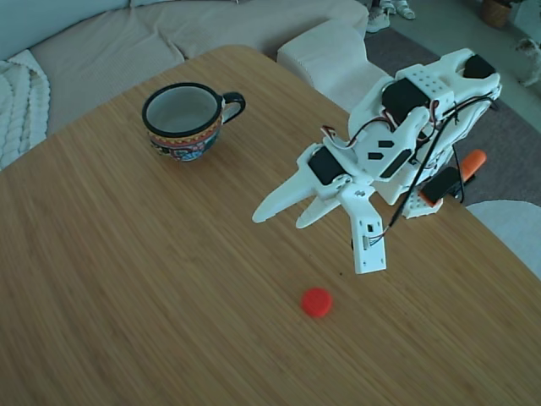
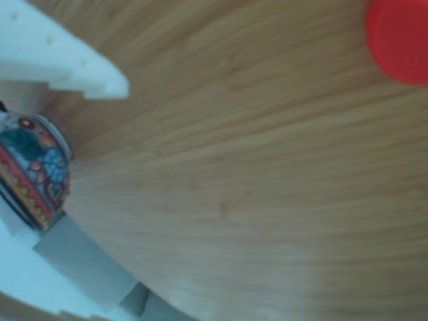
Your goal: Grasp a red cap and put it in the cup.
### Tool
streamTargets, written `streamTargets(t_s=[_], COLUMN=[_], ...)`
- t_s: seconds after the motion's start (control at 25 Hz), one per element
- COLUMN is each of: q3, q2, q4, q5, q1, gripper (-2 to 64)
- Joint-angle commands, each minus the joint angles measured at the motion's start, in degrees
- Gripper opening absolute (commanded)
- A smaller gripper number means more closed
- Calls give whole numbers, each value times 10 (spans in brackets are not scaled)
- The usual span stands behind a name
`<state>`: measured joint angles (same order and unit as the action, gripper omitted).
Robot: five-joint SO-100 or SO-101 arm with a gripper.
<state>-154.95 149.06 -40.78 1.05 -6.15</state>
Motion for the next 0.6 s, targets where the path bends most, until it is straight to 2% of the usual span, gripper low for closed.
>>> streamTargets(t_s=[0.0, 0.12, 0.56], q3=[33, 46, 158], q2=[11, 11, 10], q4=[-1, -10, -127], q5=[3, 3, 0], q1=[-2, -3, -2], gripper=[437, 437, 437])
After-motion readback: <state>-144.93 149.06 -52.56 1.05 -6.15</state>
